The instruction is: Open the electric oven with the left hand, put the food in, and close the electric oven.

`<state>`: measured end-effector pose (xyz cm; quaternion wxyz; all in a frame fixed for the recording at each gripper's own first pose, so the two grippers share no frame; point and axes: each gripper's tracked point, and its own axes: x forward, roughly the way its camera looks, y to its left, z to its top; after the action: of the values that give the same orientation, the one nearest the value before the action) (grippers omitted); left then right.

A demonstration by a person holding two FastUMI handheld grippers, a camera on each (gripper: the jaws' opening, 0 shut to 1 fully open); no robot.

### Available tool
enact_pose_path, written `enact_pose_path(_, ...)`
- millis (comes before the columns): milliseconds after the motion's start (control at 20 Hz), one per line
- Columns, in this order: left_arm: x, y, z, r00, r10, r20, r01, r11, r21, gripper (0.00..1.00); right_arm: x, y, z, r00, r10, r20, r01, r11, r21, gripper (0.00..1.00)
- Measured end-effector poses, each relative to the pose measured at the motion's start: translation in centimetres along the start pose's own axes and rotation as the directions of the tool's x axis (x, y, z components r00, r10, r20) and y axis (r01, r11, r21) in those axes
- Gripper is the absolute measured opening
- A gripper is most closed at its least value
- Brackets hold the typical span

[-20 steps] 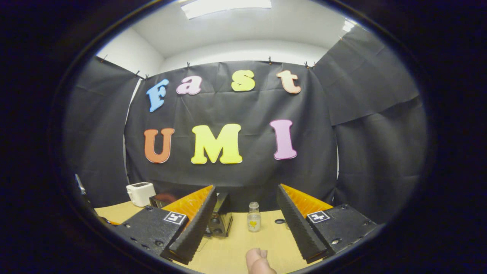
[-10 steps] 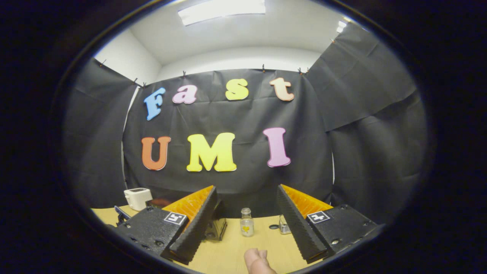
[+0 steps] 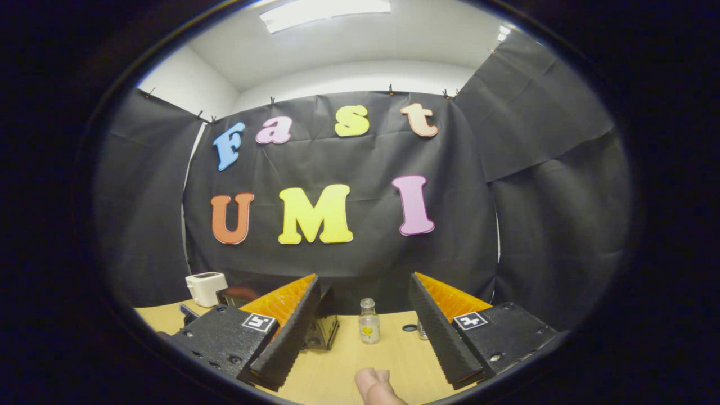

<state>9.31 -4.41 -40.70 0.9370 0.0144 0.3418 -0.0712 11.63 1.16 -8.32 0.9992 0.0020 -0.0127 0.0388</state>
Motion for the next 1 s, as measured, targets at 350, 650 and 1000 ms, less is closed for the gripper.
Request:
enact_pose_path(350, -0.6, 0.1, 1.3, 1.000, -0.009, 0.004, 0.009, 1.000, -0.008, 0.96, -0.1, 0.9, -0.3, 1.000, 0.009, -0.001, -0.009, 0.999, -0.031, 0.95)
enact_pose_path(650, -1.2, 0.2, 3.1, 1.000, -0.007, 0.030, 0.007, 1.000, -0.005, 0.96, -0.3, 1.1, -0.4, 1.000, 0.012, -0.003, -0.012, 0.999, -0.047, 1.00)
enact_pose_path(1000, -1.6, 0.4, 5.4, 0.997, 0.002, 0.071, -0.005, 0.999, 0.034, 0.97, -0.3, 0.9, -0.1, 1.000, -0.003, -0.002, 0.002, 0.998, -0.064, 1.00)
